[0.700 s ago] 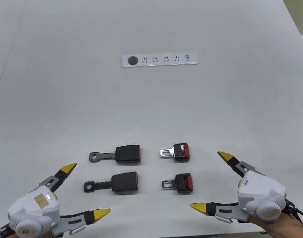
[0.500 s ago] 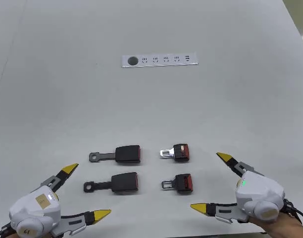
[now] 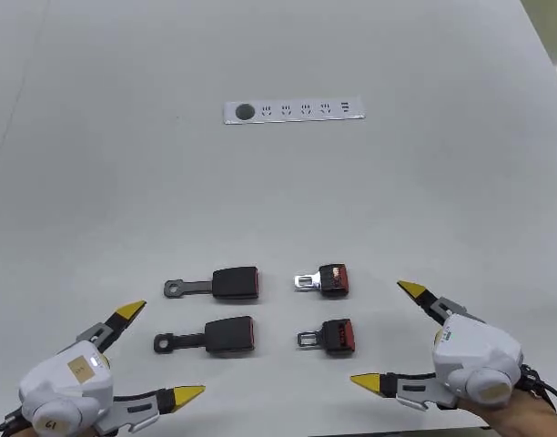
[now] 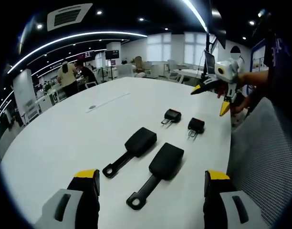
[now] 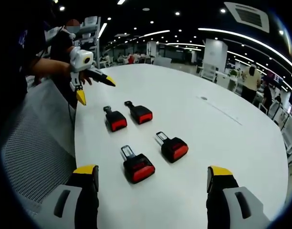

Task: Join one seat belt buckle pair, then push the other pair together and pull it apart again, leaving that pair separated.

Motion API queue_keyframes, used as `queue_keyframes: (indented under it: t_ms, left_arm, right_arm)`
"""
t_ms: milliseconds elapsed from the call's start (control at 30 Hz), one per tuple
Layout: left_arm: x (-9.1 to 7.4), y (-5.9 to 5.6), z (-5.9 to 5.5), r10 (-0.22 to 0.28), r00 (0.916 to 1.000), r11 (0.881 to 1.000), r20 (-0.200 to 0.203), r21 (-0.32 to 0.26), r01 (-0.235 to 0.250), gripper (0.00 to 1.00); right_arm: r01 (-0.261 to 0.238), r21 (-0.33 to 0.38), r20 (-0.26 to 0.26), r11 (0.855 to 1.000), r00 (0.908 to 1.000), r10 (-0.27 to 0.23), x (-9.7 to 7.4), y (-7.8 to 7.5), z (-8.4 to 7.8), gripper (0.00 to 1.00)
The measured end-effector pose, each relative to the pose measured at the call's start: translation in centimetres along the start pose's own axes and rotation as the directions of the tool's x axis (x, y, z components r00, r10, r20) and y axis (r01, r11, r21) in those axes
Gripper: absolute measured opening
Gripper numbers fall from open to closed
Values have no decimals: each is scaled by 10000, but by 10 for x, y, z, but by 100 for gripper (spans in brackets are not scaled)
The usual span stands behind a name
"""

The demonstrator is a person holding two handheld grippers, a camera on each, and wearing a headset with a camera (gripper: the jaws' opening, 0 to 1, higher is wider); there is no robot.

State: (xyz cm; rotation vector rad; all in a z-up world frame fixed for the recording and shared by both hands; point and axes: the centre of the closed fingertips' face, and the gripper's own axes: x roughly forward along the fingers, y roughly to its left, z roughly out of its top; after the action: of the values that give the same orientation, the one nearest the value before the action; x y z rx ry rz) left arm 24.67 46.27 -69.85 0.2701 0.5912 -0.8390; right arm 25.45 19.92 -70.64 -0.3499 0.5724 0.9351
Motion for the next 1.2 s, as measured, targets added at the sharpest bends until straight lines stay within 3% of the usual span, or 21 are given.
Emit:
queue_keyframes:
  t_ms: [1200]
  left_arm:
    - [0,0,3,-77,9999,10000,68,-46,77,94]
  right_arm:
    - [-10,-117,-1,9999,10000,10,0,-2,2,96]
